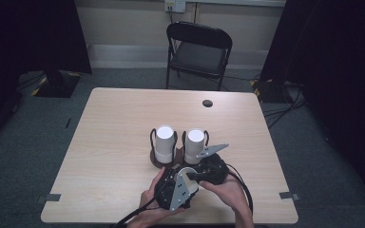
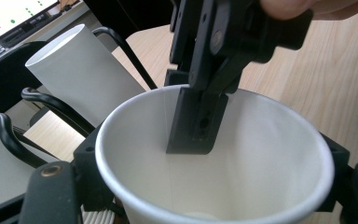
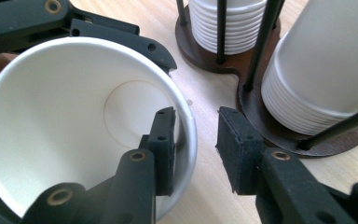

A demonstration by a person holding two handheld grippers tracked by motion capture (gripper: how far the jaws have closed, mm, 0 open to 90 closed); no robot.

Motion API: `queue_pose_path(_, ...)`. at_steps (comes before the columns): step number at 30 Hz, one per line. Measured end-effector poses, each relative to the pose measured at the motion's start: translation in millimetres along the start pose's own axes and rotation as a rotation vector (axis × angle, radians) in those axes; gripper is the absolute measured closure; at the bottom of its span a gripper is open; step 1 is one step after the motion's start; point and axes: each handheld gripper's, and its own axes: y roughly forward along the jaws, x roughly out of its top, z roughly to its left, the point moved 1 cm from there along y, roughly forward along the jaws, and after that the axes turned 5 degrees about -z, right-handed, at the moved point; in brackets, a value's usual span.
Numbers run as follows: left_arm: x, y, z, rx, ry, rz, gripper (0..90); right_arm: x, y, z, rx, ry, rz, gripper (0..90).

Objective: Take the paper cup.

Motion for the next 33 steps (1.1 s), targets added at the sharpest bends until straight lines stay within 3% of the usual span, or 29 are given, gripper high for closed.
queue_pose_path(9, -1.9, -1.6, 3.6, 0.003, -0.025, 0.0, 23.2, -3.8, -6.0, -0.8, -0.012, 0.013, -0.063, 59.0)
queue_pose_path(20, -8.9, -6.7, 11.9, 0.005, -0.128, -0.032, 23.5, -9.6, -11.1, -1.6, -0.007, 0.028, -0.17, 46.9)
queue_pose_path(22, -9.5, -7.5, 14.1, 0.009, -0.125, -0.023, 23.5, -10.3, -12.4, -2.1, -0.013, 0.029, -0.195, 44.5)
queue_pose_path(33, -15.0, -11.4, 19.7, 0.006, -0.191, -0.041, 23.5, -18.3, -14.7, -2.8, -0.044, 0.051, -0.31, 32.5)
